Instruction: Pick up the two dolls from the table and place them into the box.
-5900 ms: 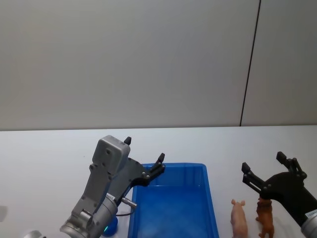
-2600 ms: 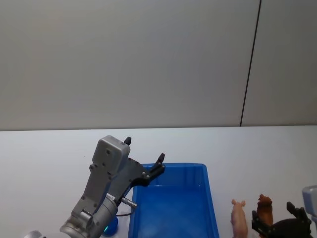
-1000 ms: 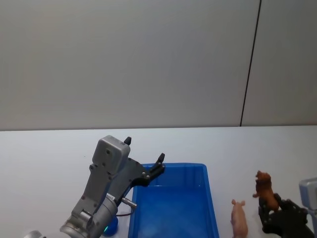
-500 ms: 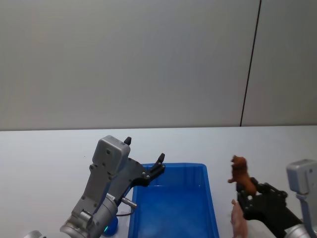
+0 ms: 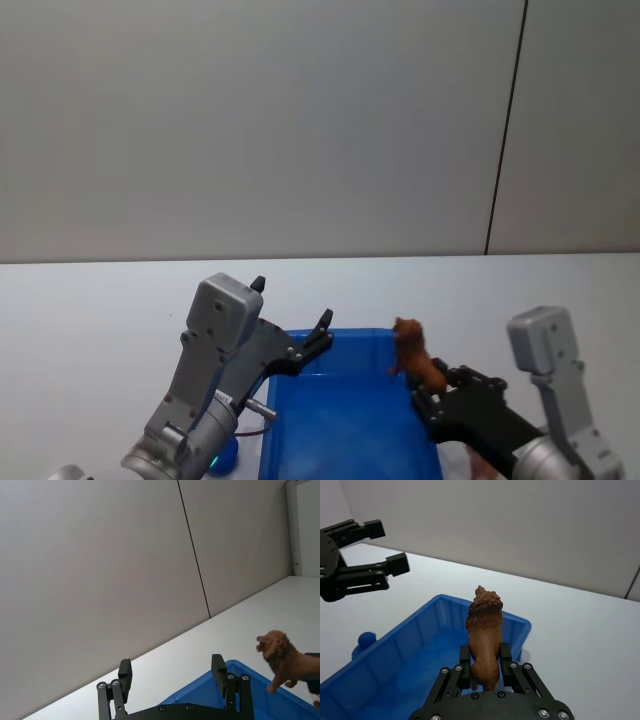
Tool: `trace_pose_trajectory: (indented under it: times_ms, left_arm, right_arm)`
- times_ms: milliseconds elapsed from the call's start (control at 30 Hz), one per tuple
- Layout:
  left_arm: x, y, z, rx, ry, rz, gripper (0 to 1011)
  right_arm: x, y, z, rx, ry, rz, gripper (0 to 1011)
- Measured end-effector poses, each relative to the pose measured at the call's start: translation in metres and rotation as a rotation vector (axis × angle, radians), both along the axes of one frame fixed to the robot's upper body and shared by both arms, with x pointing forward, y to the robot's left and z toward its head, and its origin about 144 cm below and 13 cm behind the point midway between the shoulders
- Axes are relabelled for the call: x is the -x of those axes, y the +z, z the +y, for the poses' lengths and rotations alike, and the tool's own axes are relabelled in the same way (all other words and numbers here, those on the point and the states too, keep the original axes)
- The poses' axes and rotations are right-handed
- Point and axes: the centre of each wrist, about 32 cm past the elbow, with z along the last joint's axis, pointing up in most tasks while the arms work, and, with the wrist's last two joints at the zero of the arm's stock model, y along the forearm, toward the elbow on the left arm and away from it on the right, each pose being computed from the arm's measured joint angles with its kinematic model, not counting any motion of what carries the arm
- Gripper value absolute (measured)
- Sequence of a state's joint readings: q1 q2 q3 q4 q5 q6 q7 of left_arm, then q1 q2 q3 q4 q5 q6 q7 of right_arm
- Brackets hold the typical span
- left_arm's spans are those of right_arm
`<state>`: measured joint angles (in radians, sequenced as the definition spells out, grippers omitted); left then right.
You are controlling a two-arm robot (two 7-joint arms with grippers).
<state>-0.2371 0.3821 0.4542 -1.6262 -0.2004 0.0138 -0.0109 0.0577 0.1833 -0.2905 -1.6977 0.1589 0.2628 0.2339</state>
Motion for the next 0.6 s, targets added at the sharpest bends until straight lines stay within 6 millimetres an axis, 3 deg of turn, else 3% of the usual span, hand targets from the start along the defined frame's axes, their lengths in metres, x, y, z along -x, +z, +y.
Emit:
trace_pose_trajectory:
  times_ms: [200, 533, 600]
  left_arm:
    - [0.000, 0.000, 0.000, 0.000, 0.000, 0.000, 1001]
    - [0.000, 0.000, 0.000, 0.000, 0.000, 0.000, 1002]
    - [0.000, 0.000, 0.000, 0.000, 0.000, 0.000, 1001]
  right_arm:
    - [-0.008, 0.000, 0.008, 0.000, 0.035, 0.012, 358]
    - [-0.018, 0.000, 0.014, 0.004, 0.049, 0.025, 705]
    - [-0.018, 0.000, 0.014, 0.004, 0.046, 0.026, 717]
